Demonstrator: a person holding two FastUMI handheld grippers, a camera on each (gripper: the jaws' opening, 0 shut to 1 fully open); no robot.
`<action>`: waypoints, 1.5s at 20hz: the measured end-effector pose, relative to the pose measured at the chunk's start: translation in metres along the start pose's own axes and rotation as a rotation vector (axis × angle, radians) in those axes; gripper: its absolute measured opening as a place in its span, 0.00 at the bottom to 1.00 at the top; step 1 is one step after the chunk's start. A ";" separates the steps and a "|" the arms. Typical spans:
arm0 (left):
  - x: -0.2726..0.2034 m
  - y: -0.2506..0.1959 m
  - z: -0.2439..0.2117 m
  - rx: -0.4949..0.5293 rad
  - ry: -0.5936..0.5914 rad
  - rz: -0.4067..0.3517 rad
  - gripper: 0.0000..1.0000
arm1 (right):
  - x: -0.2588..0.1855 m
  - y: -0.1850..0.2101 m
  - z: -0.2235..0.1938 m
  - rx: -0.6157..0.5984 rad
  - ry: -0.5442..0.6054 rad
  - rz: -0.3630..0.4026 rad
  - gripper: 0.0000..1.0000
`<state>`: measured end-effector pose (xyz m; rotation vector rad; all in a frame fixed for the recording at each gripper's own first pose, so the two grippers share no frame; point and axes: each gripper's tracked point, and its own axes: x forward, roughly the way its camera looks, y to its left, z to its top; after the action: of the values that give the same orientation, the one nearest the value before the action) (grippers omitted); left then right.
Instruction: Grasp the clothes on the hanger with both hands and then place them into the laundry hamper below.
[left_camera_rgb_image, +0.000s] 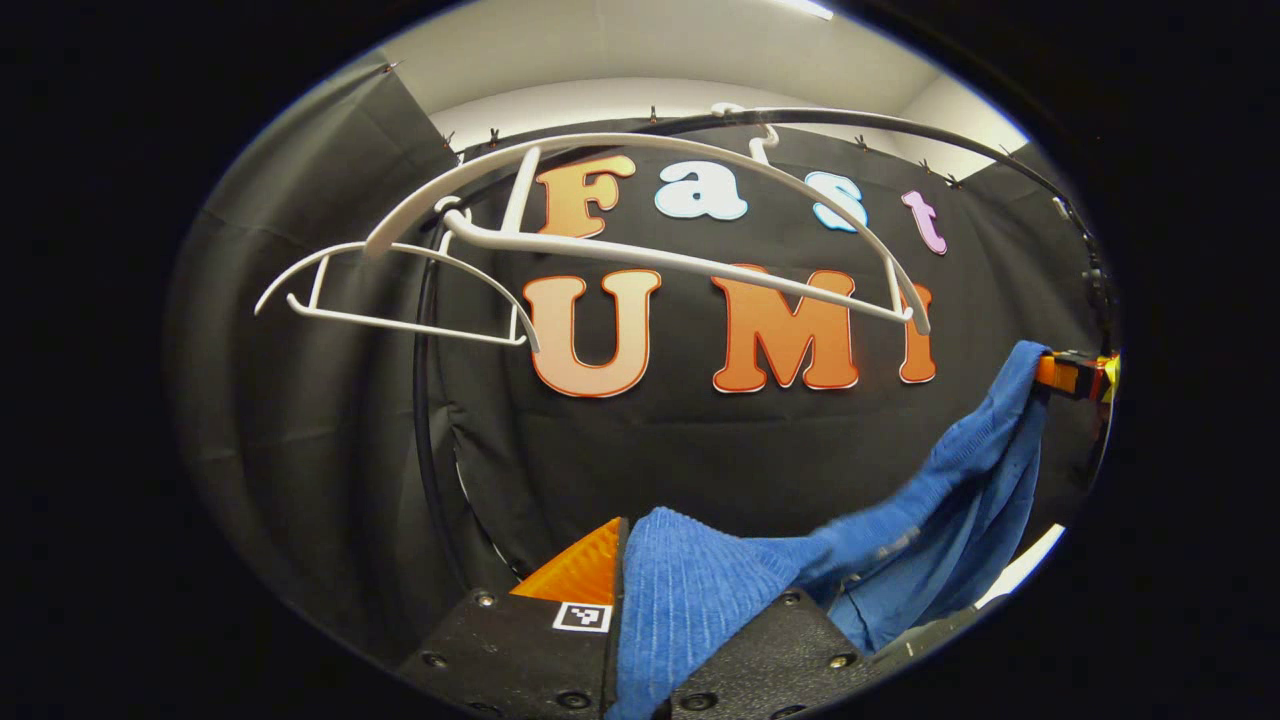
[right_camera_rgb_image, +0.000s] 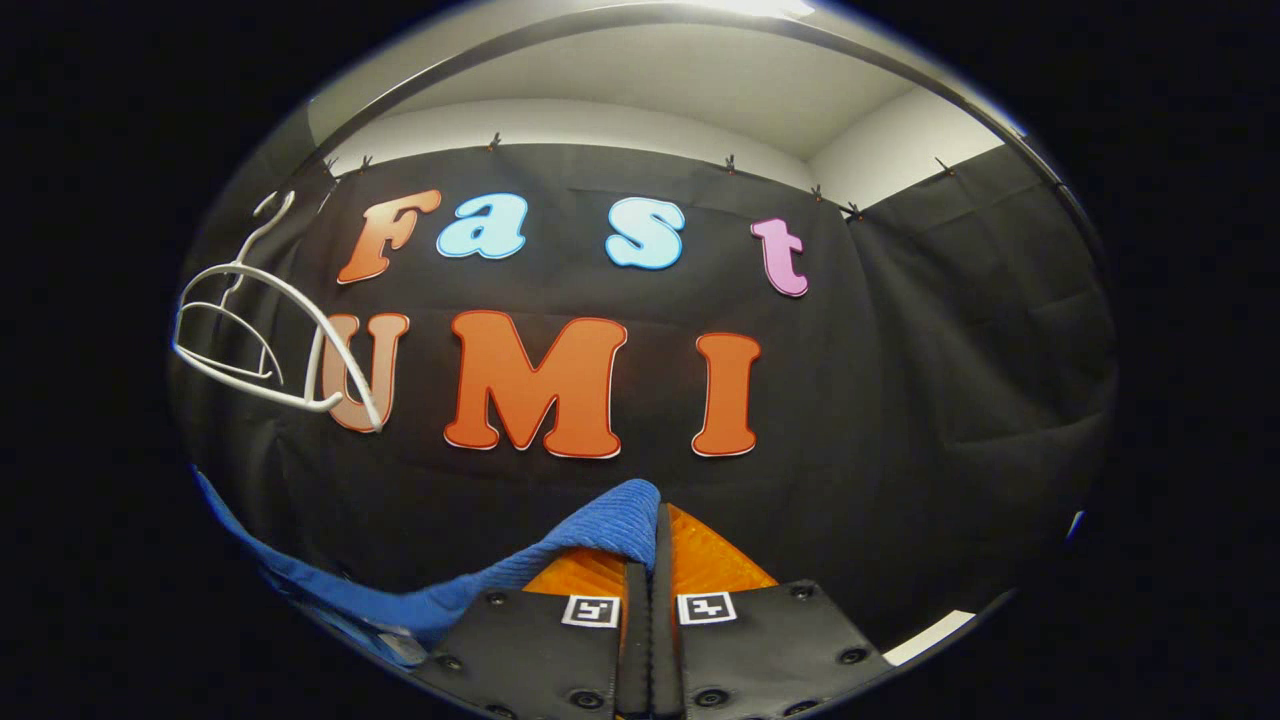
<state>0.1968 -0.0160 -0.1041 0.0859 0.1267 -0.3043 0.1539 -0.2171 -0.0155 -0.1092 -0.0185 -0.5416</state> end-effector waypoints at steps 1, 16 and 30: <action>-0.002 -0.001 0.000 -0.006 0.000 -0.002 0.07 | -0.004 0.006 0.005 -0.004 -0.008 0.020 0.08; 0.007 -0.075 -0.089 -0.224 0.241 -0.144 0.07 | -0.070 0.195 -0.116 0.074 0.283 0.508 0.08; -0.066 -0.117 -0.332 -0.270 0.944 -0.124 0.15 | -0.186 0.241 -0.400 0.034 1.030 0.553 0.08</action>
<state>0.0618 -0.0737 -0.4303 -0.0531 1.1093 -0.3483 0.1141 0.0407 -0.4452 0.2048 0.9797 0.0043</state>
